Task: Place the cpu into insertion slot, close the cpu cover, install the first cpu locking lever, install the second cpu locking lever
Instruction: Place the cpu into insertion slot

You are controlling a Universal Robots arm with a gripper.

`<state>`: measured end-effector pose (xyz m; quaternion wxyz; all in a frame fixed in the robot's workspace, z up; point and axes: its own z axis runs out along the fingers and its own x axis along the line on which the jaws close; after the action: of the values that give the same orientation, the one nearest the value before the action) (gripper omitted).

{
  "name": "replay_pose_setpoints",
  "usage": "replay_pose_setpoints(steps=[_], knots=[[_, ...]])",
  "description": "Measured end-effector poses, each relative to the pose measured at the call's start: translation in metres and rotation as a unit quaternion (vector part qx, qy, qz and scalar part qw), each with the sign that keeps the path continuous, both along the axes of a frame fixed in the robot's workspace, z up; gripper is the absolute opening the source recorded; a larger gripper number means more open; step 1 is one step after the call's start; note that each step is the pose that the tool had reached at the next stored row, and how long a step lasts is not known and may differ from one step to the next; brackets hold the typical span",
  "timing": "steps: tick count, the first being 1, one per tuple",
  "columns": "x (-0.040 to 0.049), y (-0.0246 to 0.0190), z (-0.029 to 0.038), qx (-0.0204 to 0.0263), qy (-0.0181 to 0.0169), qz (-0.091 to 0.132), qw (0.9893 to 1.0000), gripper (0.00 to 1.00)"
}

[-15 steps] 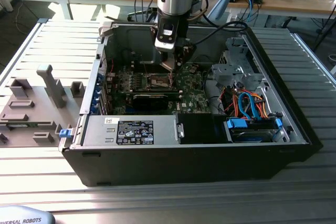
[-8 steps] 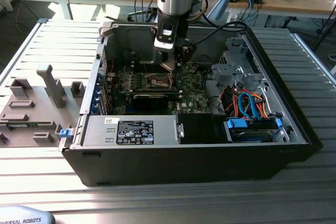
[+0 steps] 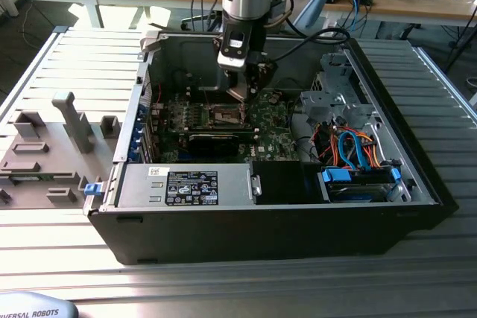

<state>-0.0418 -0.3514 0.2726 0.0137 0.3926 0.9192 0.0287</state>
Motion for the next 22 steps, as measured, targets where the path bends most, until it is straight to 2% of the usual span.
replay_pose_setpoints(steps=[5, 9, 14, 22], knots=[[-0.0045, 0.0006, 0.0003, 0.0, -0.0009, 0.0, 1.0, 0.54], [-0.0133, 0.0007, 0.0004, 0.0, -0.0023, -0.001, 1.0, 0.54], [-0.023, 0.0007, -0.0005, 0.0, -0.0023, -0.001, 1.0, 0.54], [-0.025, 0.0007, -0.0008, 0.0, -0.0023, -0.001, 1.0, 0.54]])
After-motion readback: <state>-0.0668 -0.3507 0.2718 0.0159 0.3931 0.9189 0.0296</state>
